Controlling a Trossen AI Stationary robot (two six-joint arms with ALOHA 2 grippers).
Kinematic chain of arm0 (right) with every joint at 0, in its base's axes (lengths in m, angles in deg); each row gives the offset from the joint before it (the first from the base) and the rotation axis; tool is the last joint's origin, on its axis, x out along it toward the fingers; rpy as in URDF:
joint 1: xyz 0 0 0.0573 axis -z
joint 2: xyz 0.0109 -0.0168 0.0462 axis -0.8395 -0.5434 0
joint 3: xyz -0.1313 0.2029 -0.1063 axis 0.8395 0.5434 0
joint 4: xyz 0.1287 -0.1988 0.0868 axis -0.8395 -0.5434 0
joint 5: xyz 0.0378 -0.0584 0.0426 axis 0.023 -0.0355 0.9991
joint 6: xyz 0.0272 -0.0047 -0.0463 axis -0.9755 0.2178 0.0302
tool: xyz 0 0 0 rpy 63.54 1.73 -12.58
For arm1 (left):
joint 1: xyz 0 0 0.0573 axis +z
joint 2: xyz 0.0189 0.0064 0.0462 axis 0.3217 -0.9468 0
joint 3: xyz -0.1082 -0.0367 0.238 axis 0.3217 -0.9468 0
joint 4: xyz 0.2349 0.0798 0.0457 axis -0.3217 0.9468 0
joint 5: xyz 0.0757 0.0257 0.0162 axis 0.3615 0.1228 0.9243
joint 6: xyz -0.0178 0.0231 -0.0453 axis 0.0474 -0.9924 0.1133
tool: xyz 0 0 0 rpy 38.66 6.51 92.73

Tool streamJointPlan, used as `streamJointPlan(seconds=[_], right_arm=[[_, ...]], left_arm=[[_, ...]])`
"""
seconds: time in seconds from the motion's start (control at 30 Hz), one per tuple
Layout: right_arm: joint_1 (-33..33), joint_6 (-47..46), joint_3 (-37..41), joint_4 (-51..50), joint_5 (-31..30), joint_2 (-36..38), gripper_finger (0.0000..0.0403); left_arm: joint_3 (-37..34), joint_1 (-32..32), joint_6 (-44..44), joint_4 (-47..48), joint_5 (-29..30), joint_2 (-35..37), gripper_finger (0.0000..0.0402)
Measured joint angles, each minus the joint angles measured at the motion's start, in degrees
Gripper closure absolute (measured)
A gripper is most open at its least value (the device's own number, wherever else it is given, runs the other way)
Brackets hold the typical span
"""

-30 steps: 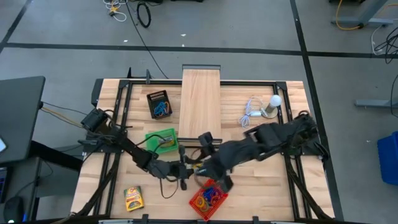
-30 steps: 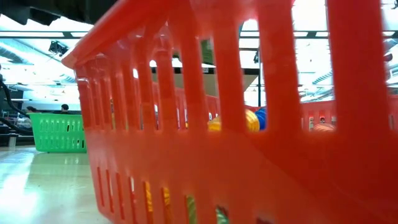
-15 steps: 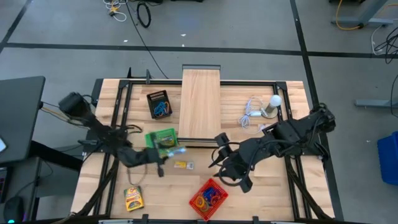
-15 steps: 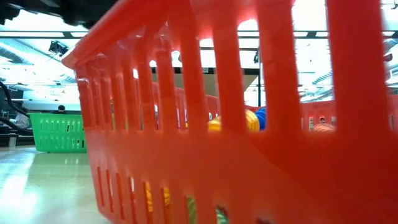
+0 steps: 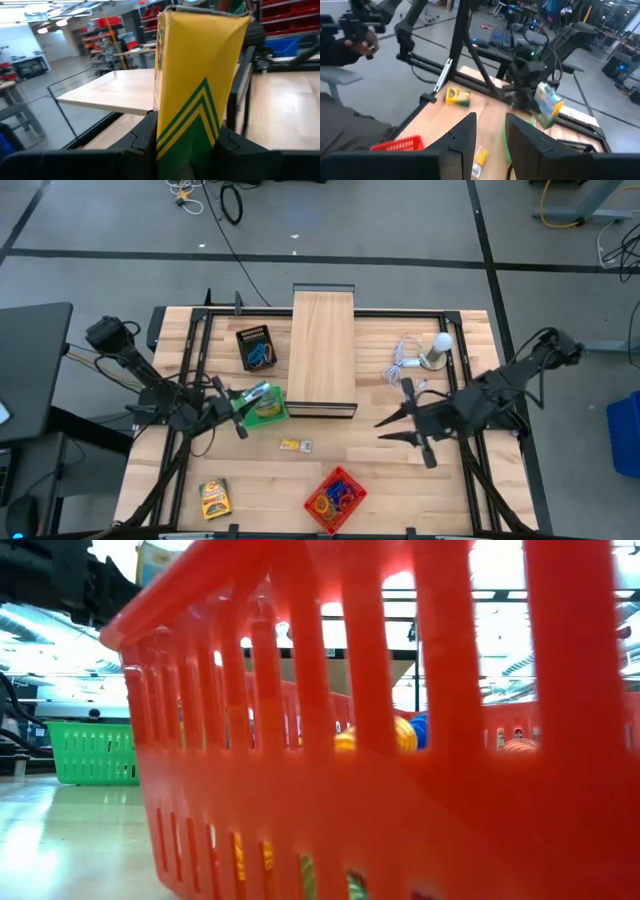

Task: Pick & Place Office Desk Supplies
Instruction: Put the right large yellow crayon box into the green basket

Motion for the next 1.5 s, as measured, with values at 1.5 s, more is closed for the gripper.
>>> streamJointPlan(seconds=[1.5], right_arm=[[-3.3,-1.9,43.0,33.8,-1.7,10.5,0.0293]], left_arm=[[-3.1,17.6,30.2,28.1,-24.7,5.6,0.0295]])
